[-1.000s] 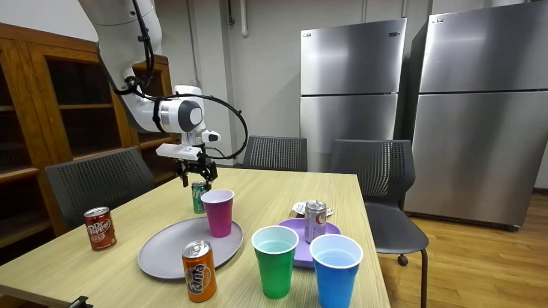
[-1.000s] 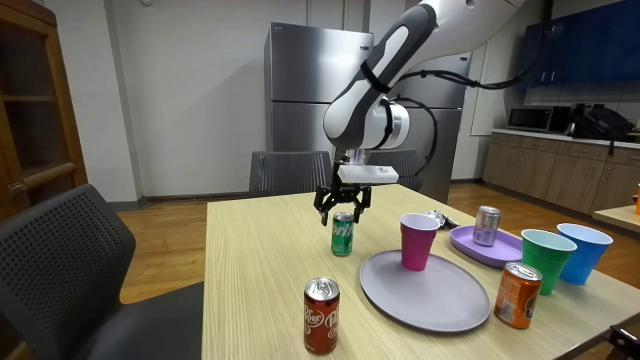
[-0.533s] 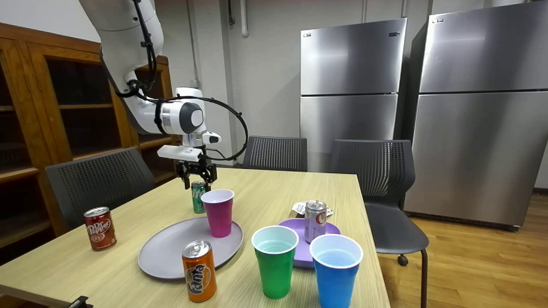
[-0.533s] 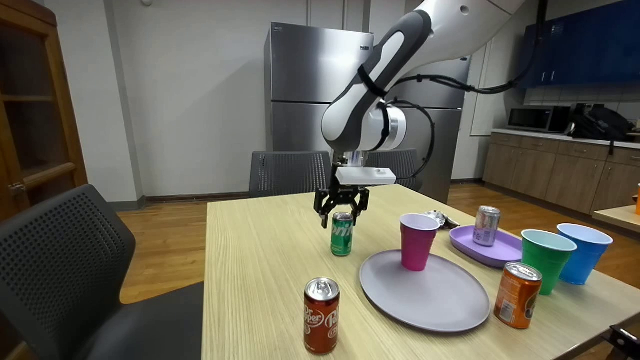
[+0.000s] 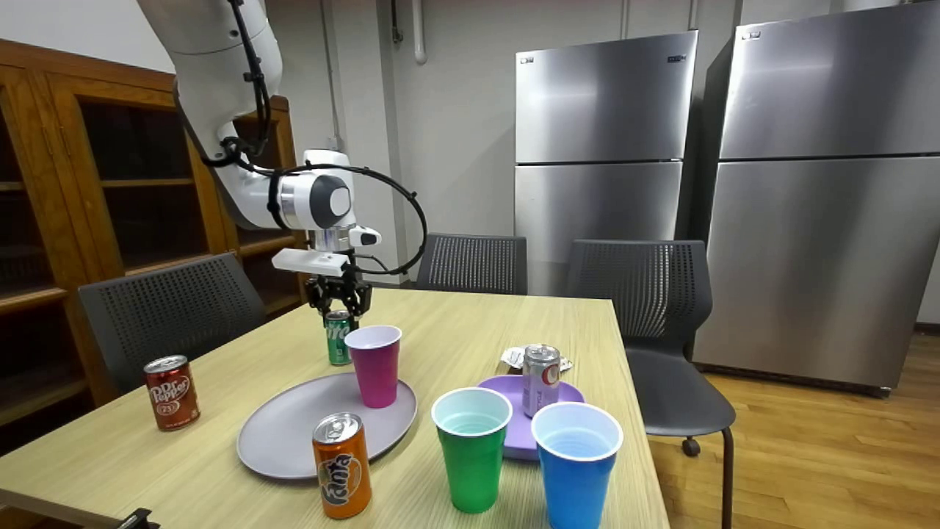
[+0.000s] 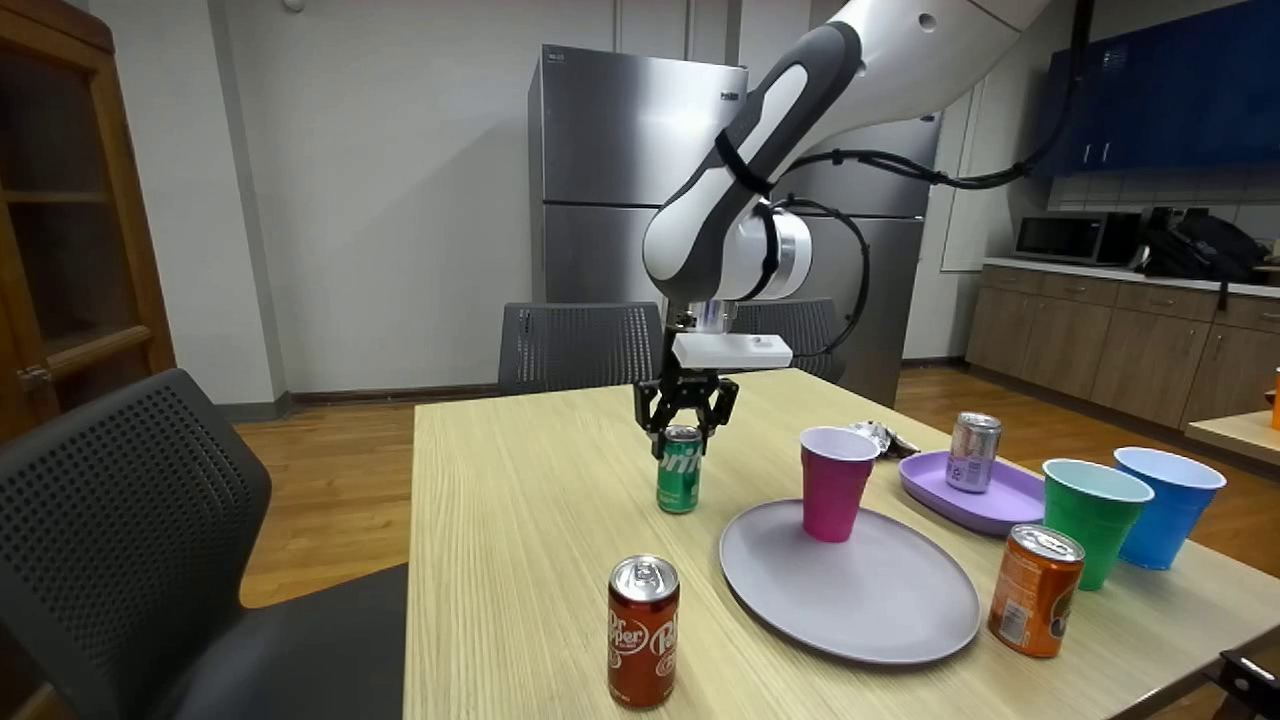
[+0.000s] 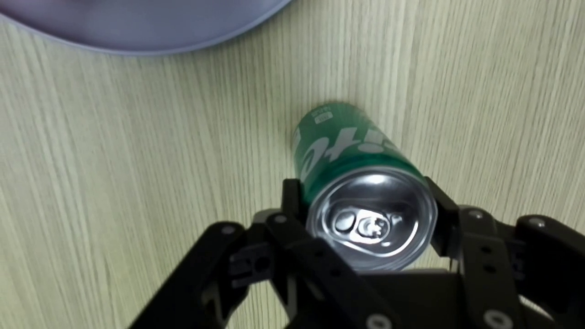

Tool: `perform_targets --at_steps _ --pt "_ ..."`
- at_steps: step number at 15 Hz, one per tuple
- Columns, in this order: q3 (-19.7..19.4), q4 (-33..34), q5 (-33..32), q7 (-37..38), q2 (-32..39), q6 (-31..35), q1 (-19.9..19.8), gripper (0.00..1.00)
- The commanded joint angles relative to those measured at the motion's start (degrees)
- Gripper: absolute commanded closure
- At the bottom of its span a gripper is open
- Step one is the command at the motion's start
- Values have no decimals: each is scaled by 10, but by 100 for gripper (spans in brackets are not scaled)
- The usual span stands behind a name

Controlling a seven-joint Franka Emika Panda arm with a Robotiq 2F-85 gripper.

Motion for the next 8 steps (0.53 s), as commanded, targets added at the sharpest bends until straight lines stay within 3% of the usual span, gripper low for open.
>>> perform_targets --at_steps 1,8 --pt "-2 10 -8 3 -9 -23 3 62" --pt "-2 18 9 11 -25 -21 -11 62"
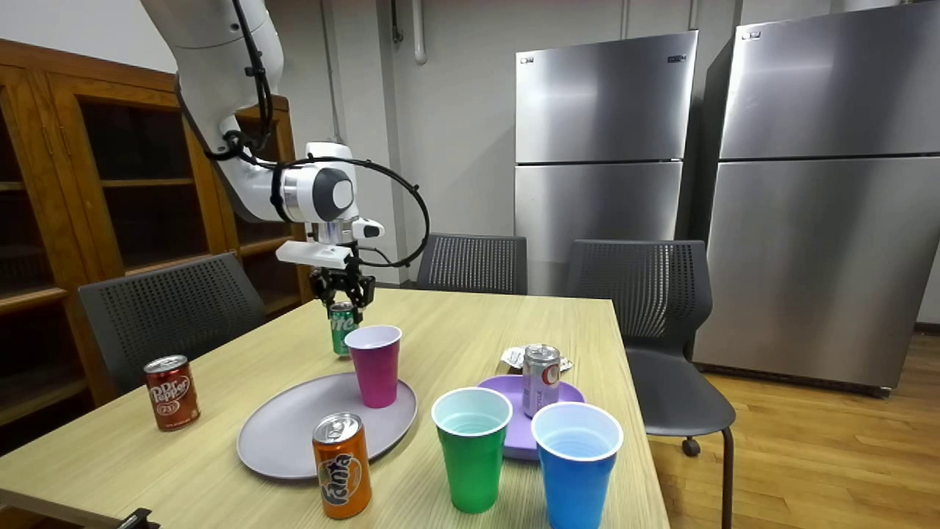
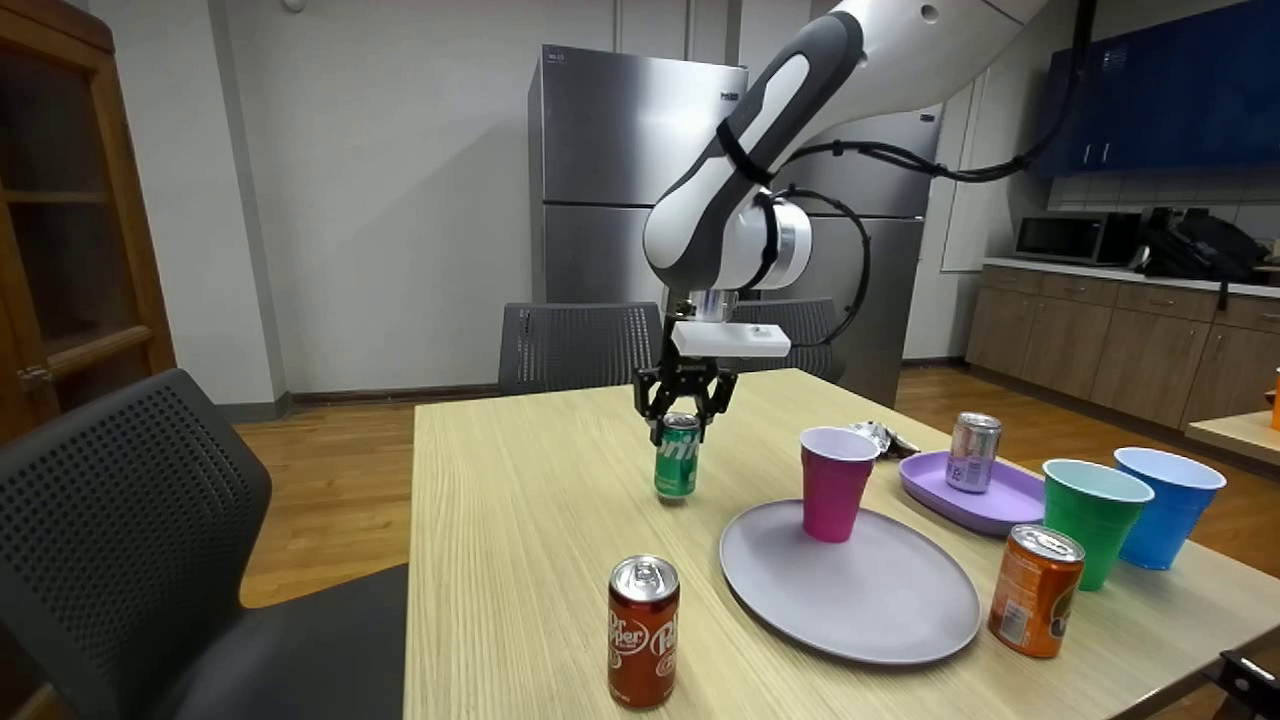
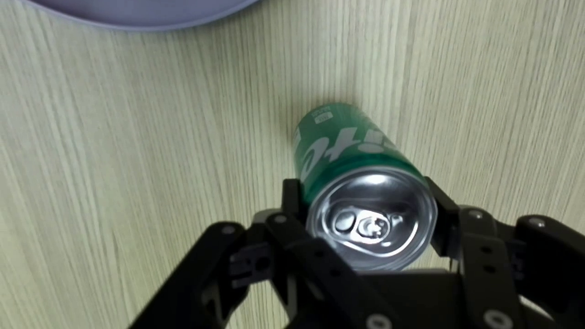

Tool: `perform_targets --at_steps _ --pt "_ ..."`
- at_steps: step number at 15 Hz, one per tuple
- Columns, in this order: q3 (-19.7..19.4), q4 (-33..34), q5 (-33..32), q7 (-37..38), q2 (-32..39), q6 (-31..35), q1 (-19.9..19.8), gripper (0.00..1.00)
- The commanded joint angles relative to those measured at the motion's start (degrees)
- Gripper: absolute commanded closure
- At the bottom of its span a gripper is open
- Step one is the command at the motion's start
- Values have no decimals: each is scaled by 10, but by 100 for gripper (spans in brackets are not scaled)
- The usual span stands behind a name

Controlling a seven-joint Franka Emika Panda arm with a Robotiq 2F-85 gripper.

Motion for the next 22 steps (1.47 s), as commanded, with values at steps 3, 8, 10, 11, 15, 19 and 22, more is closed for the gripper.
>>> perform_targets --at_steps 3,8,10,11,15,19,22 --pt "-8 6 13 16 -29 -18 -18 62" --pt "-36 -6 10 44 -40 -9 -29 62" --pt "-50 -12 8 56 -45 -6 -33 62" --pt "-56 -16 7 63 -48 -4 -34 62" --pt "-83 -40 1 88 -63 -1 -37 62" --pt "-109 -84 -2 112 -93 4 -41 62" --pt "-129 -125 -8 134 -119 7 -41 62"
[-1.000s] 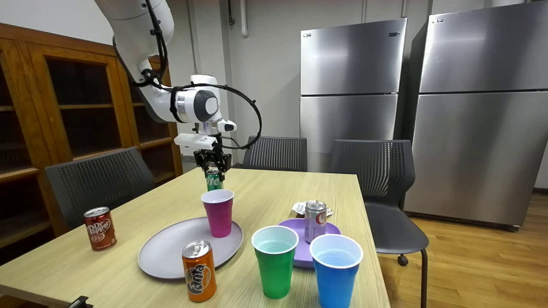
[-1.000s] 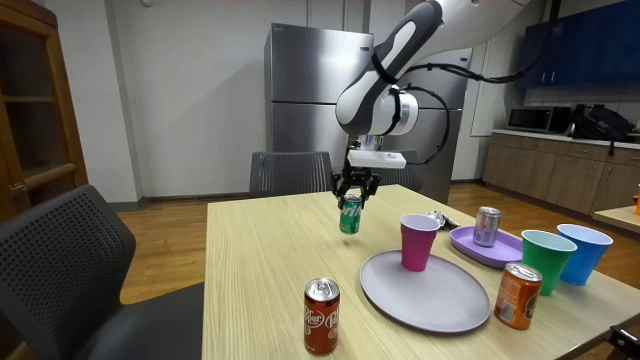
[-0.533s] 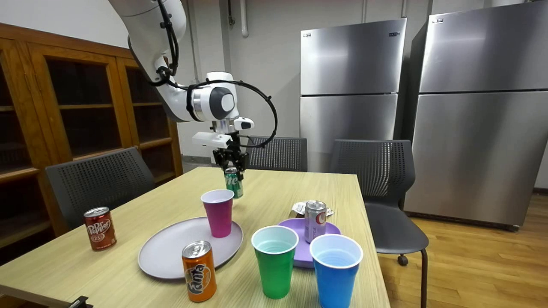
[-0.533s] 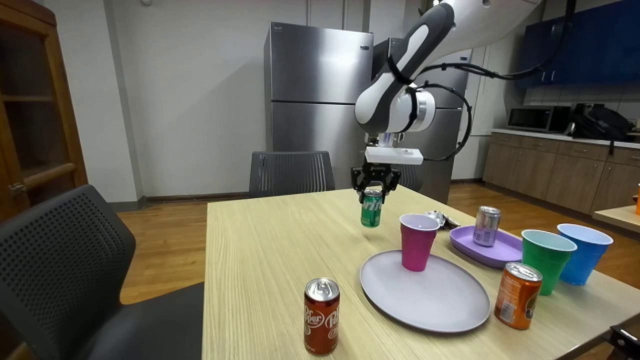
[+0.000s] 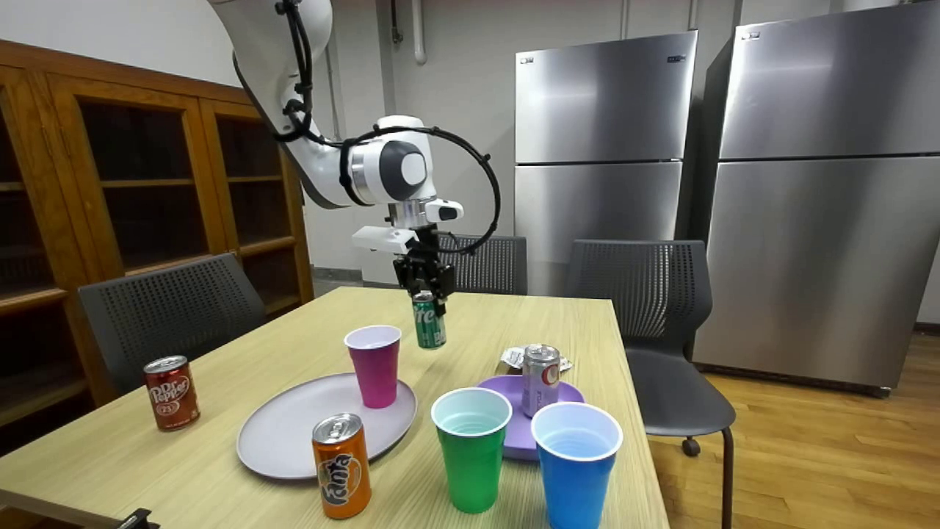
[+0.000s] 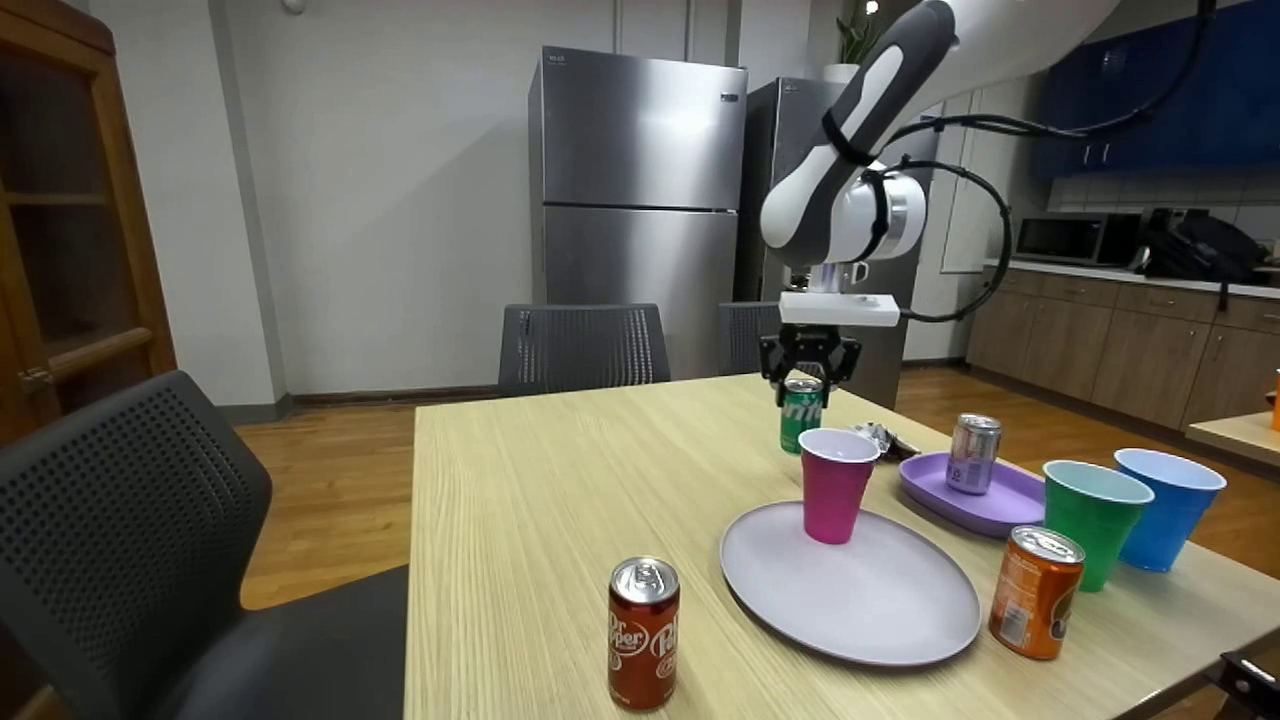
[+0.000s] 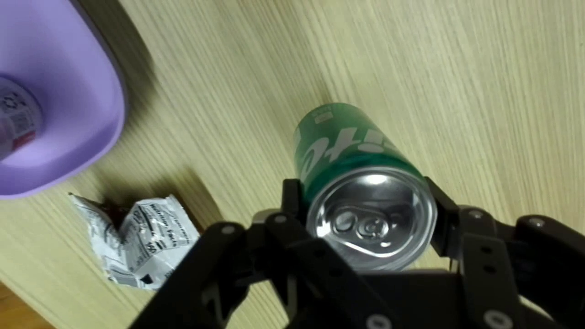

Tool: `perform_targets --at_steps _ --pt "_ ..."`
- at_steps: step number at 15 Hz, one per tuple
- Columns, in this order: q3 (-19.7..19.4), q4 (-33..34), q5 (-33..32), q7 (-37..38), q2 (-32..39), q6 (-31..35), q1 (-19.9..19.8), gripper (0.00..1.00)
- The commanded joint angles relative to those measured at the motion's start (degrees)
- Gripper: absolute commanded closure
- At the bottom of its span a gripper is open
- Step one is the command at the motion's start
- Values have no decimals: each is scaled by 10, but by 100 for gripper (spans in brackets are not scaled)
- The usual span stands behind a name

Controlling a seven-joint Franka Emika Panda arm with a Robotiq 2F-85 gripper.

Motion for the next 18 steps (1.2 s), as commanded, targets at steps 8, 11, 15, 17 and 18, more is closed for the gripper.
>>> perform_targets --at_steps 8,11,15,17,18 --pt "-44 -142 -11 82 -99 11 -18 62" --pt "-54 -153 -11 99 -103 11 -26 62" --pt "-67 -159 -11 117 -106 10 -37 62" --pt "-72 -159 -10 126 -105 10 -41 62" --pt "-75 -158 -10 130 -104 11 -43 62"
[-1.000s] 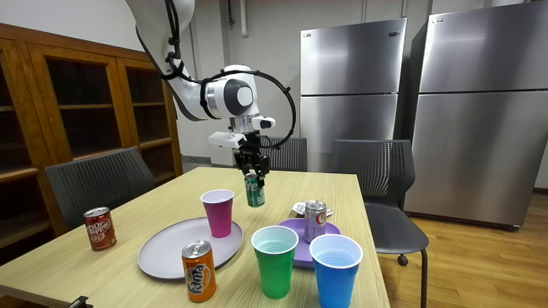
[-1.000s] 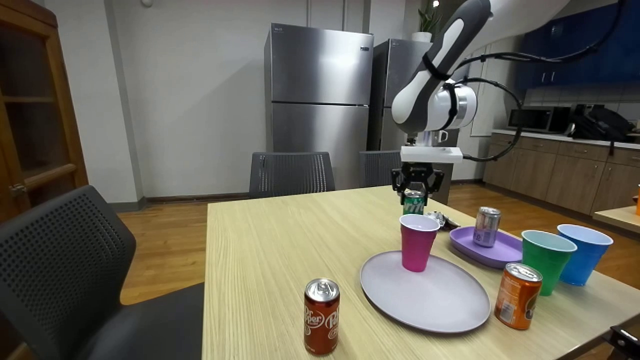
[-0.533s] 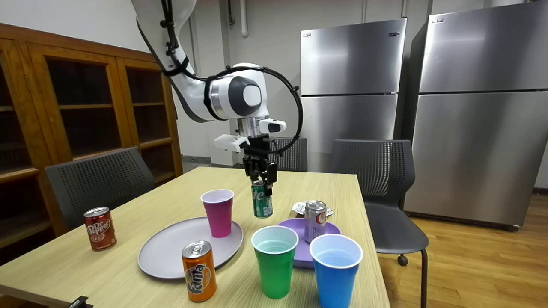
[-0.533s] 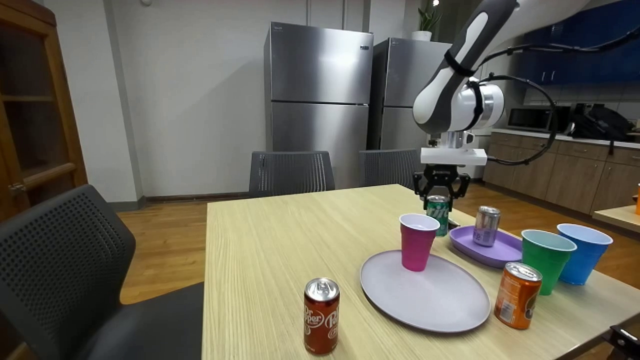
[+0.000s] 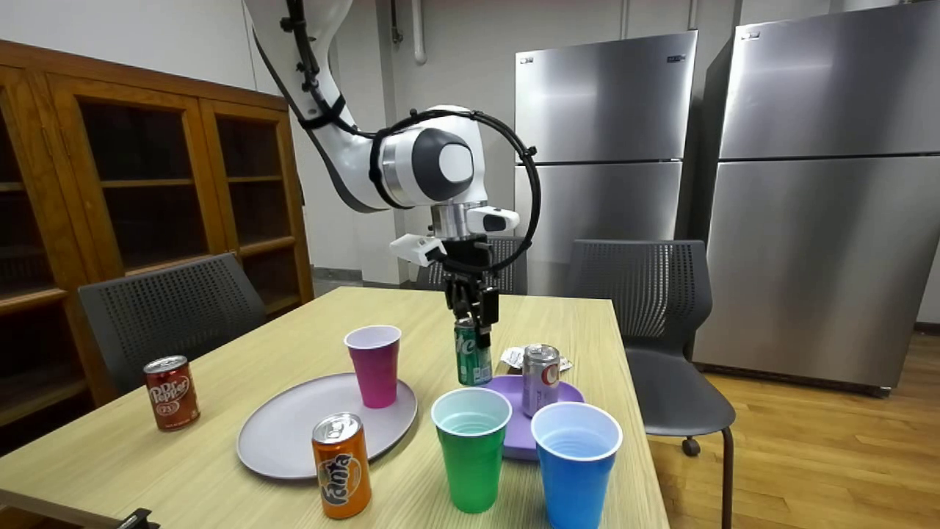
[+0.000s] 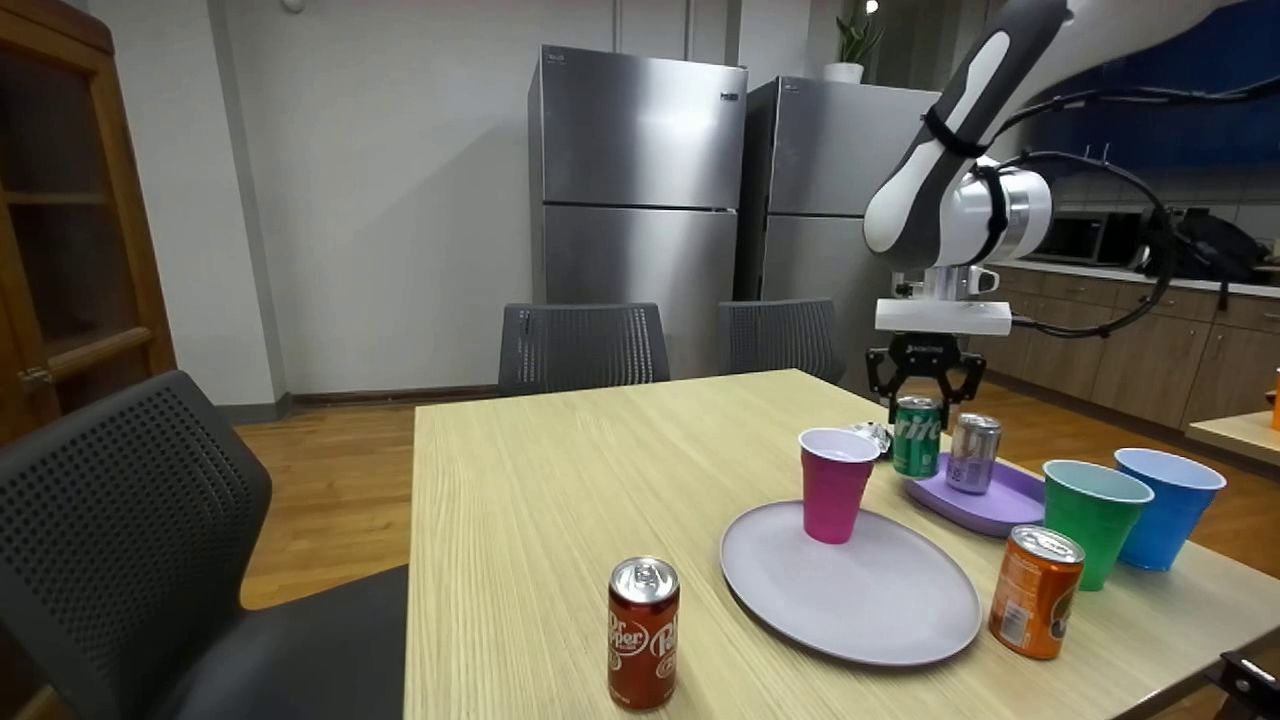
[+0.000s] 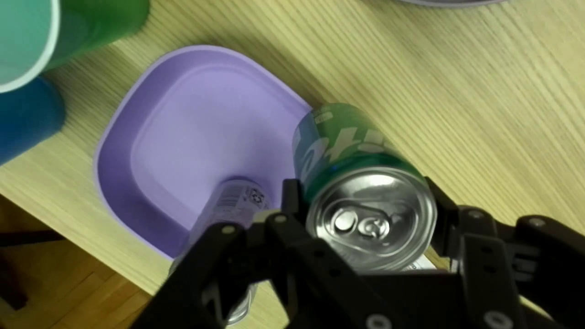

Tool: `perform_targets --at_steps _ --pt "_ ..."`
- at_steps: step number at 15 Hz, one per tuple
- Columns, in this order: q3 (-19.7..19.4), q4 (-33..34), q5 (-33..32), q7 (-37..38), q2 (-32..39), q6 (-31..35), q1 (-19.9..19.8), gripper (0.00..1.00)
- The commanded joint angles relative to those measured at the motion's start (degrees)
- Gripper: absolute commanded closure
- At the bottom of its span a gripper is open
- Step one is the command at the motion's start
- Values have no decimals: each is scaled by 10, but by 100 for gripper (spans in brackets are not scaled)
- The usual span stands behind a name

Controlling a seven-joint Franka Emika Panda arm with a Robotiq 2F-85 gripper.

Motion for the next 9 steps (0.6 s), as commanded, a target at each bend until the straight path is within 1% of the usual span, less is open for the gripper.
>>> perform_targets --at_steps 1,9 --pt "-5 -18 -8 33 -25 4 -8 62" --pt "-15 -8 -7 59 -13 1 -19 62"
